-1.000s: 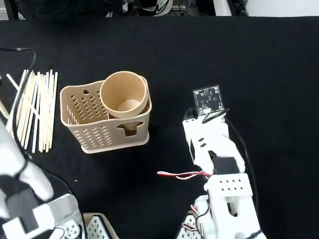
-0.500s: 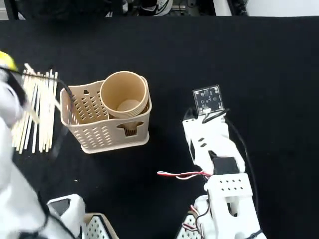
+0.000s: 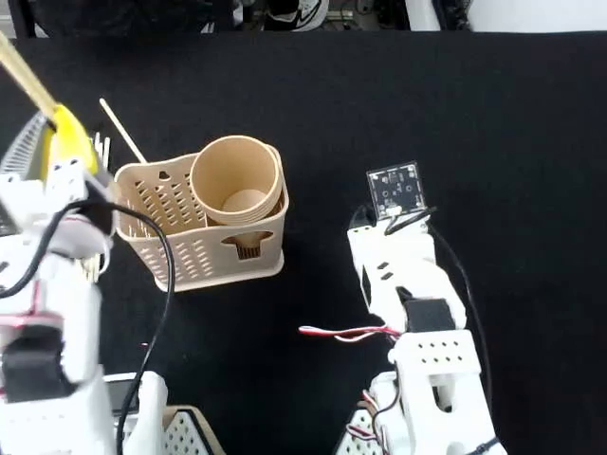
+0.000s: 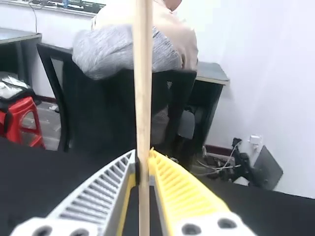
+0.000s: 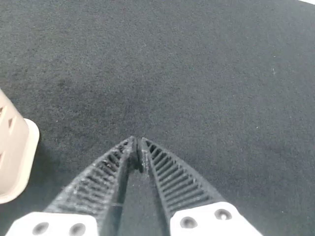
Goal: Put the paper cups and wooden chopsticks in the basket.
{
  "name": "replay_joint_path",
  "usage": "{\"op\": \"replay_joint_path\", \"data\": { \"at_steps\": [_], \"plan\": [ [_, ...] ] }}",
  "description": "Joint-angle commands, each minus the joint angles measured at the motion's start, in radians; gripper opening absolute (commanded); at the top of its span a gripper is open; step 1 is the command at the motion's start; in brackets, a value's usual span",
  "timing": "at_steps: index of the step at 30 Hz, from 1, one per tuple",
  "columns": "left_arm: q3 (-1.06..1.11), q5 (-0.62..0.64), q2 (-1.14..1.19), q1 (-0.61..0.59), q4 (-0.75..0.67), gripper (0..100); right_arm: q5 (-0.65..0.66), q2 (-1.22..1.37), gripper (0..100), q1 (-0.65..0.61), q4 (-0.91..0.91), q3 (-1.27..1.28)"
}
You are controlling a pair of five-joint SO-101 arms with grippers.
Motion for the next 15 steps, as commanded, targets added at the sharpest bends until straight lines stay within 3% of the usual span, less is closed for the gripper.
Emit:
{"op": "replay_joint_path", "data": {
  "at_steps": [1,10,15],
  "plan": [
    [0.265,0.100,-0.130,0.008,-0.253,3,0.011,-0.007,1.3,0.009,-0.018,-0.007],
    [0.377,0.092,-0.149,0.113,-0.267,3,0.011,-0.007,1.3,0.009,-0.020,-0.007],
    [0.429,-0.041,-0.149,0.120,-0.235,6,0.011,-0.007,1.3,0.009,-0.020,-0.007]
  ]
}}
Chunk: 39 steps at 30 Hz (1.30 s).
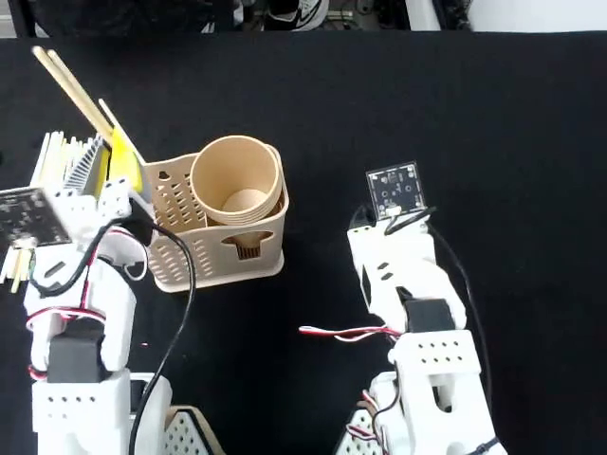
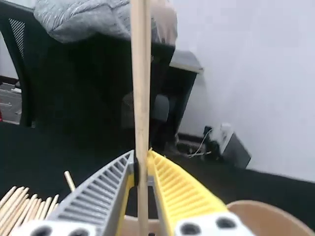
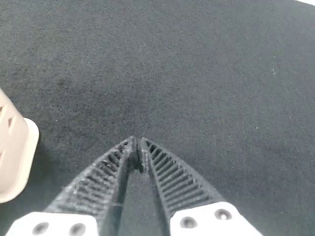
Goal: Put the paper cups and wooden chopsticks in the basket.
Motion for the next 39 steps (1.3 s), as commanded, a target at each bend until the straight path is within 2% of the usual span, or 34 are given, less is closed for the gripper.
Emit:
{"op": "replay_joint_path", "data": {
  "at_steps": [1,5,9,12,18,21,31,39],
  "plan": [
    [0.004,-0.120,-0.009,0.018,0.046,10,0.006,-0.007,1.3,0.009,-0.020,-0.007],
    [-0.093,-0.046,-0.009,0.012,0.210,27,0.006,-0.007,1.3,0.009,-0.020,-0.007],
    [-0.265,-0.028,0.003,0.010,0.336,26,0.006,-0.007,1.3,0.009,-0.020,-0.007],
    [-0.435,-0.008,0.092,-0.045,0.439,26,0.006,-0.007,1.3,0.009,-0.020,-0.007],
    [-0.825,0.130,0.546,-0.220,0.638,26,0.006,-0.007,1.3,0.009,-0.020,-0.007],
    [-1.020,0.193,0.802,-0.266,0.726,26,0.006,-0.007,1.3,0.009,-0.020,-0.007],
    [-1.600,0.230,1.531,-0.274,0.922,26,0.006,-0.007,1.3,0.009,-0.020,-0.007],
    [-1.991,0.230,2.012,-0.277,0.947,26,0.008,-0.007,1.3,0.009,-0.020,-0.007]
  ]
}}
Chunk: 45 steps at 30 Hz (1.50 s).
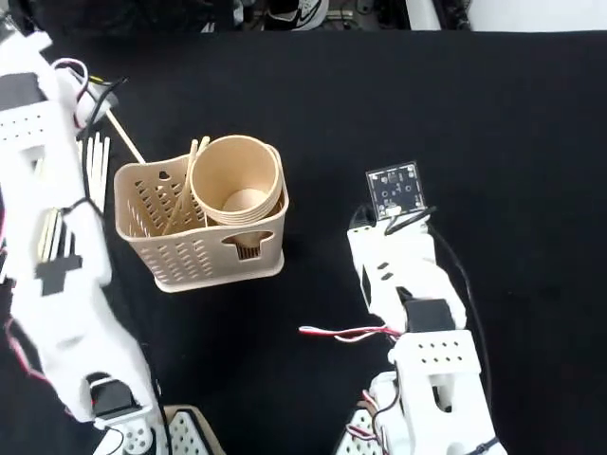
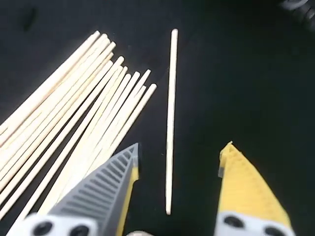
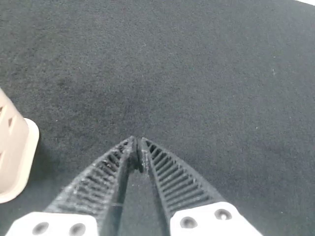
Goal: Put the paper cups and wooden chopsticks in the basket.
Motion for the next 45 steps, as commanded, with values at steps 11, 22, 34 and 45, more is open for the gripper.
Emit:
{"op": "replay_joint_path", "data": {
  "at_steps": [11,22,34,45],
  "plan": [
    [-0.611,0.069,0.617,0.041,0.011,26,0.032,-0.008,1.3,0.009,-0.021,-0.007],
    [-0.627,0.066,0.720,0.039,0.095,6,0.032,-0.008,1.3,0.009,-0.021,-0.007],
    [-0.941,0.061,0.632,0.042,0.333,3,0.032,-0.008,1.3,0.009,-0.021,-0.007],
    [-0.909,-0.110,0.221,0.024,0.351,3,0.034,-0.008,1.3,0.009,-0.021,-0.007]
  ]
}}
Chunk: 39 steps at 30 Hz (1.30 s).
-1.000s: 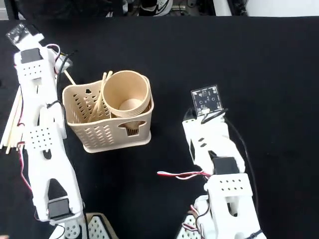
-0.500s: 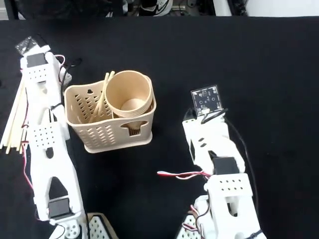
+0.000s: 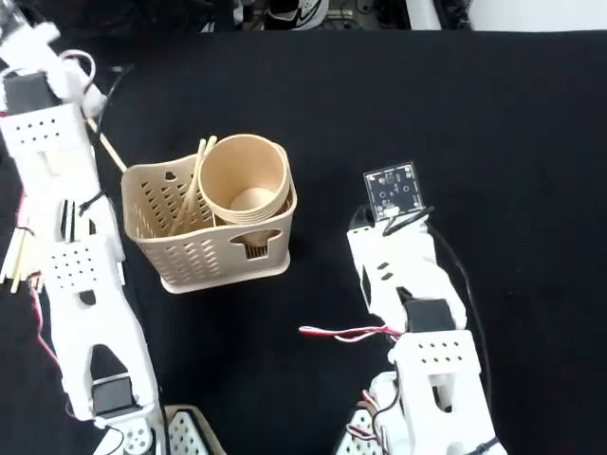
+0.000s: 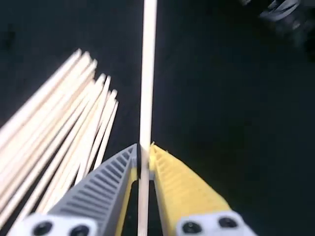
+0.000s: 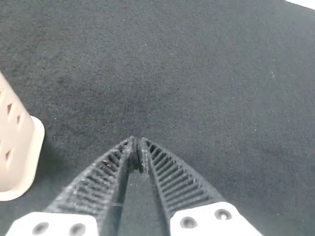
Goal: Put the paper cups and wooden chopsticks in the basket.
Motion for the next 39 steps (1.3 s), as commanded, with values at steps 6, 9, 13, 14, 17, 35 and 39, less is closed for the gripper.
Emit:
{"op": "replay_joint_path", "data": {
  "at_steps": [6,9,13,14,17,35,39],
  "plan": [
    [0.194,-0.115,-0.535,-0.058,0.011,3,0.009,-0.008,1.3,0.009,-0.021,-0.007],
    [0.381,-0.123,-0.723,-0.065,0.011,3,0.009,-0.008,1.3,0.009,-0.021,-0.007],
    [0.661,-0.123,-0.990,-0.038,0.006,3,0.009,-0.008,1.3,0.009,-0.021,-0.007],
    [0.723,-0.123,-1.056,-0.013,0.005,3,0.009,-0.008,1.3,0.009,-0.021,-0.007],
    [0.886,-0.130,-1.240,0.039,-0.012,3,0.009,-0.008,1.3,0.009,-0.021,-0.007],
    [2.244,-0.180,-2.206,0.189,-1.040,3,0.009,-0.008,1.3,0.009,-0.020,-0.007],
    [2.534,-0.180,-2.361,0.263,-1.343,3,0.009,-0.008,1.3,0.009,-0.020,-0.007]
  ]
}}
